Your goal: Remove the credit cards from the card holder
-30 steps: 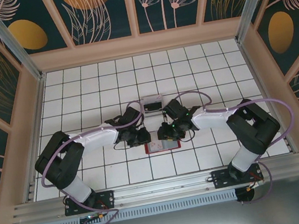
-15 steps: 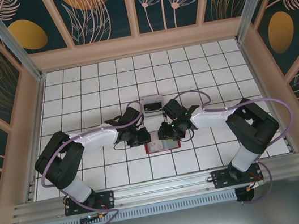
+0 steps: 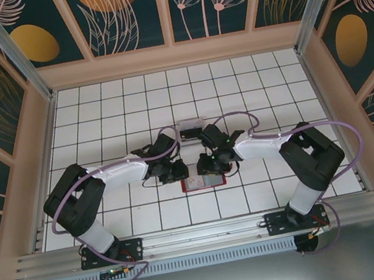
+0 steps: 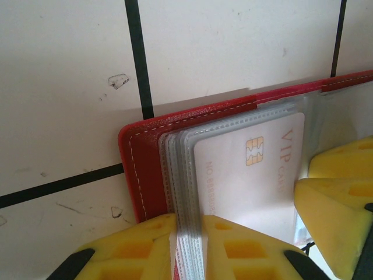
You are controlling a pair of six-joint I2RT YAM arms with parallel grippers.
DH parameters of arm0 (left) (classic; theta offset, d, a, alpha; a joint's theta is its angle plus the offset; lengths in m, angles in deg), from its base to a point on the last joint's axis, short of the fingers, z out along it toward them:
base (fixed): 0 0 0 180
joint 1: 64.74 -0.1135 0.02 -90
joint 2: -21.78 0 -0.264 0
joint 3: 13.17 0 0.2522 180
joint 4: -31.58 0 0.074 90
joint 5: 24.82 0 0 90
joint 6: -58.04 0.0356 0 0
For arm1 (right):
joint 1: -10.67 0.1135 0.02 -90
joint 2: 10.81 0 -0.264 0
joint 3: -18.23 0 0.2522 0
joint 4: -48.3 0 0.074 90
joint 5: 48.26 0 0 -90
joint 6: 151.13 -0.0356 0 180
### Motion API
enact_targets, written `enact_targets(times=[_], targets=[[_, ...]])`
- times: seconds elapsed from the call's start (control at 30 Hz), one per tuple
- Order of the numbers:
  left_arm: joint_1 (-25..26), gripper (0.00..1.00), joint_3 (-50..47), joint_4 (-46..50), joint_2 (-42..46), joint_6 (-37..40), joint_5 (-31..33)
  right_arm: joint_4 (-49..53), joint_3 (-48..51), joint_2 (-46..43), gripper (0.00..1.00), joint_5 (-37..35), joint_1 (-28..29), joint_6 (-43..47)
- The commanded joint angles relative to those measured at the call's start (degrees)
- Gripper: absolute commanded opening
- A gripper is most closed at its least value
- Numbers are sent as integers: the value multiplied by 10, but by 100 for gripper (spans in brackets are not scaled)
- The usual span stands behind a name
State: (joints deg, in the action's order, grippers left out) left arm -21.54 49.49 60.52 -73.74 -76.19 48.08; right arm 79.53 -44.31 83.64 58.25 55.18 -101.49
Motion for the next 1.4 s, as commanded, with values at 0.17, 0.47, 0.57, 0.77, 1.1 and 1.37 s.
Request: enact_targets(times=[0.17,0.47,0.57,0.77,1.1,1.37], targets=[[2,20,-12,17,-13,6,12,39,-5,11,22,-43,2,6],[2,21,-8,24,-10,9,17,40,-15,-13,30,-38,2,1],[1,21,-8,23,-10,8,18,40,-17,-13,40,-32,2,0],[2,21,-7,24,-9,9,18,61,-28,2,41,-47,5,-1],[2,21,-3,28,-7,11,19,89,-49,21,43,-72,16,-1],[1,21,1,36,-3,14,26,98,-65,48,49,-78,30,-2]])
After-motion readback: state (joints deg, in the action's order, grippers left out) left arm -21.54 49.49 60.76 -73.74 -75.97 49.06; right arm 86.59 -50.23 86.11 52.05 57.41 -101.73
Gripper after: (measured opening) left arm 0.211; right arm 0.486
